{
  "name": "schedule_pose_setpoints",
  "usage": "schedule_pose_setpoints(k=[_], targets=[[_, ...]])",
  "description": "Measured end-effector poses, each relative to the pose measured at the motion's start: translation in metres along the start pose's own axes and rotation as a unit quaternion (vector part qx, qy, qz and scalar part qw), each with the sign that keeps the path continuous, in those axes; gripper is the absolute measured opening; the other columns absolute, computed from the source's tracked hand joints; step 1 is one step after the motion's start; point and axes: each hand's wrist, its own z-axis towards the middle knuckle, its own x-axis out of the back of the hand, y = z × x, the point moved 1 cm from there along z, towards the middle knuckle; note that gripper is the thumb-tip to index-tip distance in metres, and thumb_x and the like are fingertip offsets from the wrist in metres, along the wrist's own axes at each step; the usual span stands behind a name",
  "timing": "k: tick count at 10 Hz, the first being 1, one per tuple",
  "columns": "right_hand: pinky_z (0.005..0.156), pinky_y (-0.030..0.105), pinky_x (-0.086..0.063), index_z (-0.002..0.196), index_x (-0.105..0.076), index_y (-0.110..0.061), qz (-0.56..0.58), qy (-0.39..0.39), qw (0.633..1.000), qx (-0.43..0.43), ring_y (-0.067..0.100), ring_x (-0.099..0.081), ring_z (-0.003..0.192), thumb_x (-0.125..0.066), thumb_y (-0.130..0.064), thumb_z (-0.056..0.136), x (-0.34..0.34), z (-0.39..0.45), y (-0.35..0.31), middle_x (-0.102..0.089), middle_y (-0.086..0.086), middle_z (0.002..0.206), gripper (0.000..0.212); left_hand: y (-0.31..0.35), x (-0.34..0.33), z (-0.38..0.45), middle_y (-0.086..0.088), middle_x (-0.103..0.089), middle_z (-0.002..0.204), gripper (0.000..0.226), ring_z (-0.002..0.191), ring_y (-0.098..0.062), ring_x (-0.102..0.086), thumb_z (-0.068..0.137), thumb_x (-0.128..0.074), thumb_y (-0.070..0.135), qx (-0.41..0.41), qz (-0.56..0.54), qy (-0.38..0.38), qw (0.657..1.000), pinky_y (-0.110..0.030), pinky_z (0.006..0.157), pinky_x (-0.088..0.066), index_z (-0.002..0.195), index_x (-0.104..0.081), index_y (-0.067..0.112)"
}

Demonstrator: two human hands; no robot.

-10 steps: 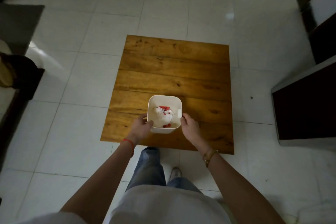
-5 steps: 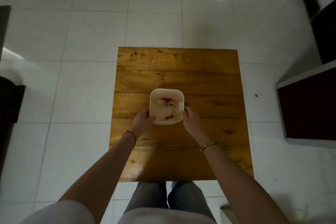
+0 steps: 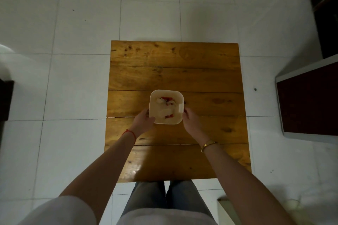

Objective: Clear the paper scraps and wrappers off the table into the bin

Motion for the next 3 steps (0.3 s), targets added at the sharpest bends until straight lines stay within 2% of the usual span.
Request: schedule_pose_setpoints(k=[1, 2, 3], targets=[[0.052, 0.026, -0.038, 0.107, -0.053, -0.022, -0.014, -0.003, 1.000, -0.007, 0.014, -0.048, 0.060, -0.035, -0.027, 0.101, 0.001, -0.003, -0.001, -0.055, -0.003, 0.073, 0.020, 0.001, -0.001, -0.008, -0.013, -0.056, 0.129, 0.048, 0.109, -0.024, -0.054, 0.089, -0.049, 0.012, 0.010, -0.001, -0.002, 1.000, -0.031, 0.081, -0.044, 0.137, -0.041, 0.010], [0.063, 0.033, -0.053, 0.130, -0.047, -0.020, -0.026, -0.010, 0.999, -0.023, 0.022, -0.062, 0.079, -0.033, -0.028, 0.102, 0.004, -0.008, -0.002, -0.064, 0.005, 0.097, 0.032, 0.001, 0.001, -0.016, -0.014, -0.057, 0.128, 0.046, 0.114, -0.030, -0.054, 0.089, -0.048, 0.011, -0.007, 0.018, 0.015, 1.000, -0.038, 0.088, -0.047, 0.136, -0.044, 0.010], [0.078, 0.030, -0.050, 0.145, -0.034, -0.019, -0.055, 0.006, 0.998, -0.016, 0.020, -0.061, 0.105, -0.036, -0.031, 0.102, 0.019, -0.019, -0.007, -0.057, 0.006, 0.129, 0.044, 0.007, 0.007, -0.032, -0.013, -0.061, 0.120, 0.042, 0.100, -0.025, -0.057, 0.090, -0.048, 0.014, -0.044, 0.054, 0.050, 0.996, -0.030, 0.072, -0.048, 0.132, -0.047, 0.012]])
